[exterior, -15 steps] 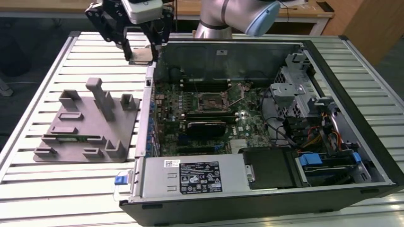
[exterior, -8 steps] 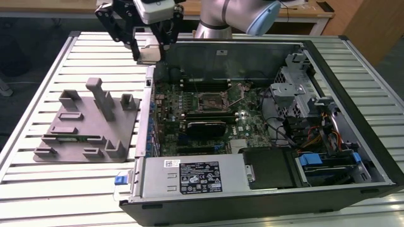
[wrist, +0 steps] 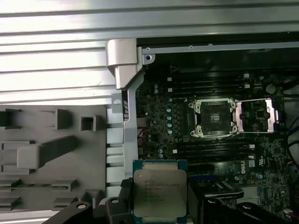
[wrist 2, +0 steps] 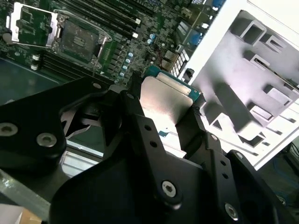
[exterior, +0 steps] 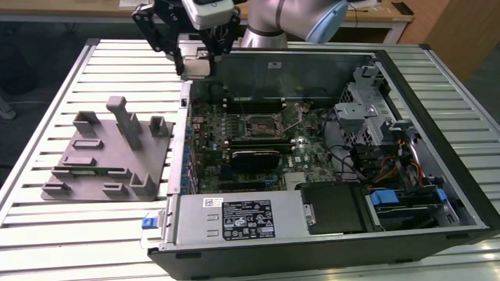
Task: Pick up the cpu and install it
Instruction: 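Pick up the cpu and move it towards the insertion slot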
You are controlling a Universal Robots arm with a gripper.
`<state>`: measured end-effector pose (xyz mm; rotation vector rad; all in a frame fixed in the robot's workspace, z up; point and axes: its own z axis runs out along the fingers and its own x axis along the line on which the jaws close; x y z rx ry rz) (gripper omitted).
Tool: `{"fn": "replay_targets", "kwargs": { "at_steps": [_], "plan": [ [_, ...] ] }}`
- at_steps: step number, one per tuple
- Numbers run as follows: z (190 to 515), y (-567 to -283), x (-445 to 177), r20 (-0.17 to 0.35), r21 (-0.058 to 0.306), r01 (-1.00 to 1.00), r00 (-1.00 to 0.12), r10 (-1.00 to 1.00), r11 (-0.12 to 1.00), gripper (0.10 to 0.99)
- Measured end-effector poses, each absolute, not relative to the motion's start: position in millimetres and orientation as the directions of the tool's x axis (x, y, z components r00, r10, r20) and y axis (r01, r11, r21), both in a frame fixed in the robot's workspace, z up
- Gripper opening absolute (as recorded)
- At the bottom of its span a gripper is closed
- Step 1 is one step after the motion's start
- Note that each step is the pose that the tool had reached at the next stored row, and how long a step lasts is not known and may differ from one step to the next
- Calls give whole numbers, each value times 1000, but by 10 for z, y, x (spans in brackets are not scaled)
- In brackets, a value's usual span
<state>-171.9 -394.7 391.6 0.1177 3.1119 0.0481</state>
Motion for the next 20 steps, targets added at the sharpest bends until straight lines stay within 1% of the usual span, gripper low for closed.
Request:
{"fn": "replay_targets", "kwargs": {
  "at_steps": [20],
  "plan": [
    [3916, -3947, -1272, -26, 32, 75, -997, 76, 997, 545]
  ]
}}
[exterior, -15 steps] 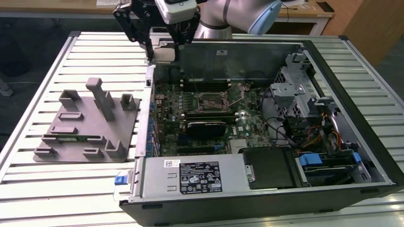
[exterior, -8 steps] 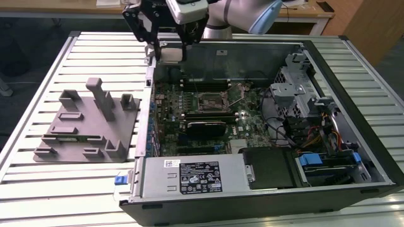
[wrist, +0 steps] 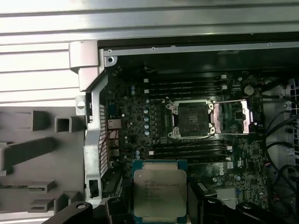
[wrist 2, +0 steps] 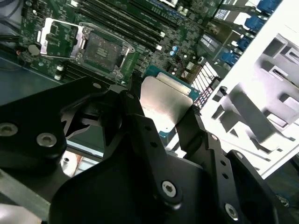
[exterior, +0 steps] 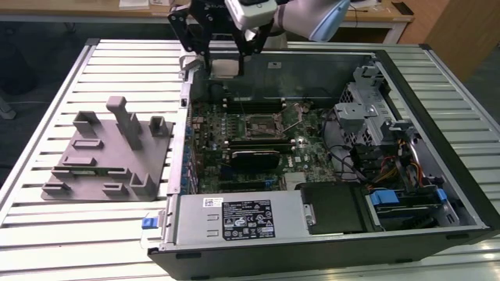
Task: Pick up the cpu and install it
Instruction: 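Pick up the cpu and move it towards the insertion slot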
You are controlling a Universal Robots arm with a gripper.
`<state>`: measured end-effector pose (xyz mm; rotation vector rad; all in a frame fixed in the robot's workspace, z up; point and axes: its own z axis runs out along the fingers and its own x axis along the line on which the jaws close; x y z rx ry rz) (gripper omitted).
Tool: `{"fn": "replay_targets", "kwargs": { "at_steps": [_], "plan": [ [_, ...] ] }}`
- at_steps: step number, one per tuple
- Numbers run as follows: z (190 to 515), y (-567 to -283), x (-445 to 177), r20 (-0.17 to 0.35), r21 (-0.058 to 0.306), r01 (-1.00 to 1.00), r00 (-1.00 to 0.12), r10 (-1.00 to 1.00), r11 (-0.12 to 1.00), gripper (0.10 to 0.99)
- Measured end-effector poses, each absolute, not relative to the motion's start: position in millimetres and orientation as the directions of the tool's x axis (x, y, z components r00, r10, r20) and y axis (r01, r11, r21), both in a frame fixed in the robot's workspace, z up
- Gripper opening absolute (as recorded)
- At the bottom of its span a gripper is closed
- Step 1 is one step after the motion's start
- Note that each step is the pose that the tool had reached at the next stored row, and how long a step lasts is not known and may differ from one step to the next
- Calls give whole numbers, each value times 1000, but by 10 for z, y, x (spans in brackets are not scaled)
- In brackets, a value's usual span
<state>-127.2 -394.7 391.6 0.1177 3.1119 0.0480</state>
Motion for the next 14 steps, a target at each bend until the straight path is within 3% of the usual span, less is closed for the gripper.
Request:
{"fn": "replay_targets", "kwargs": {
  "at_steps": [14],
  "plan": [
    [3916, -3947, -875, -26, 32, 75, -997, 76, 997, 545]
  ]
}}
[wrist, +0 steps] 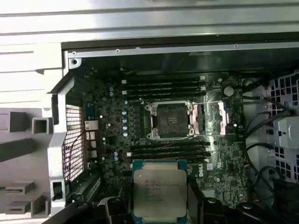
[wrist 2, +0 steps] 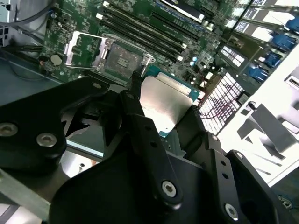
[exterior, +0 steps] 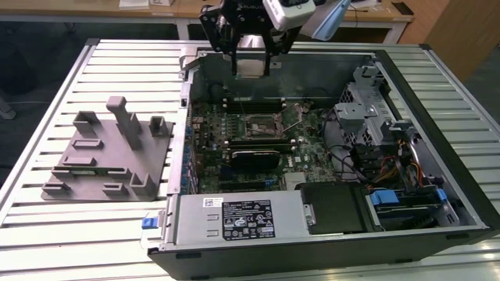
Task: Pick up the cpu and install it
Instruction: 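Pick up the cpu and move it towards the insertion slot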
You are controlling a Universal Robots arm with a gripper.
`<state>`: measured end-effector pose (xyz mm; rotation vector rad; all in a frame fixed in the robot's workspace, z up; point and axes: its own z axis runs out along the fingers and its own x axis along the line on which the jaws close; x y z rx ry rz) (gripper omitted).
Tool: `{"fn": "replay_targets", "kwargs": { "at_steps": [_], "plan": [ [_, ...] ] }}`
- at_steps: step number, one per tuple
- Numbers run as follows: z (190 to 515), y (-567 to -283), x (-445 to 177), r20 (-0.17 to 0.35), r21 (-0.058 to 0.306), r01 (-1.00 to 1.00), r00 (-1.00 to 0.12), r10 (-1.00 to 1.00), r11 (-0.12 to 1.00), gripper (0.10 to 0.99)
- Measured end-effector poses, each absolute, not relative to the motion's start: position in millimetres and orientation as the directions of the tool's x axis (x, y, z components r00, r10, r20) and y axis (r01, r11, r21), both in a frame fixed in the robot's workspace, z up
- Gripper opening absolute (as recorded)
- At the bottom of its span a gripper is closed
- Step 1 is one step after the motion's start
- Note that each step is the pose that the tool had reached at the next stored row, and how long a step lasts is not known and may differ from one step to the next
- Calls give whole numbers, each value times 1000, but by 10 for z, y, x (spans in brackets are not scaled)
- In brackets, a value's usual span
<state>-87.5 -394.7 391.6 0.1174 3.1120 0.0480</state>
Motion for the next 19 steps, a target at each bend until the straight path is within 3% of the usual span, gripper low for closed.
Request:
{"fn": "replay_targets", "kwargs": {
  "at_steps": [19],
  "plan": [
    [3776, -3944, -801, -26, 32, 75, -997, 76, 997, 545]
  ]
}}
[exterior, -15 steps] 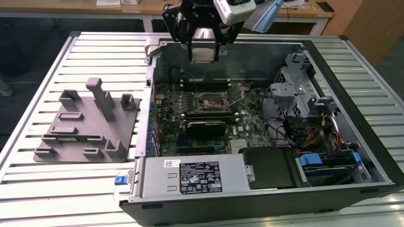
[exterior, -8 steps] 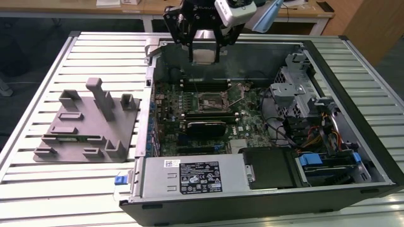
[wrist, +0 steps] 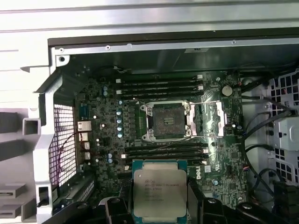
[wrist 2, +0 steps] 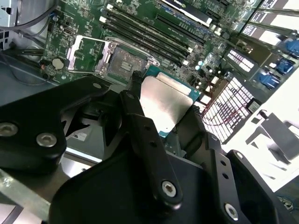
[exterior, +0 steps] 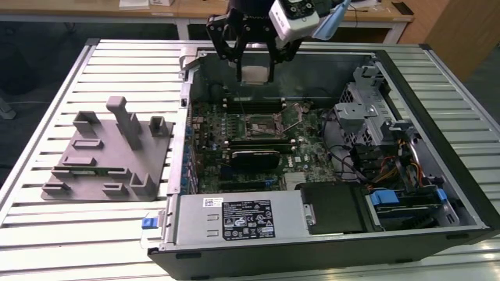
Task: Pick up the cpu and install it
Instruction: 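Pick up the cpu and move it towards the insertion slot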
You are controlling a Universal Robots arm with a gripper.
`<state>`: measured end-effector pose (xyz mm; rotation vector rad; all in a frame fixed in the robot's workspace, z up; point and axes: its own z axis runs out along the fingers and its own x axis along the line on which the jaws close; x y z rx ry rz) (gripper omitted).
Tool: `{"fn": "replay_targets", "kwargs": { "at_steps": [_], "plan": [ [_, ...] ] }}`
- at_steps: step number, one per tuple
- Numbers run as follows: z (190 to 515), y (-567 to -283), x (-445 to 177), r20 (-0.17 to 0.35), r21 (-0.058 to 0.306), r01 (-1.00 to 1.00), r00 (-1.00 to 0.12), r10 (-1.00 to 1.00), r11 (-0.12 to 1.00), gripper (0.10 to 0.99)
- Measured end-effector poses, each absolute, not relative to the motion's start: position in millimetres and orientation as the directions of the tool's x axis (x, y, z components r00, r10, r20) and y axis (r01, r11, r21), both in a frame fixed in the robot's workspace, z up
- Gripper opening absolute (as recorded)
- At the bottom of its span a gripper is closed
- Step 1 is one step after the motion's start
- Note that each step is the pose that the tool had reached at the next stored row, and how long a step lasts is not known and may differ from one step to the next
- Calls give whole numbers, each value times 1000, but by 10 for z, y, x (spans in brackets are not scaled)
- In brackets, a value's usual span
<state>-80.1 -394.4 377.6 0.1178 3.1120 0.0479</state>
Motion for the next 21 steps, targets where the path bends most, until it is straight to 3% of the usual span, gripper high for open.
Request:
{"fn": "replay_targets", "kwargs": {
  "at_steps": [21],
  "plan": [
    [3564, -3880, -724, -26, 32, 75, -997, 76, 997, 545]
  ]
}}
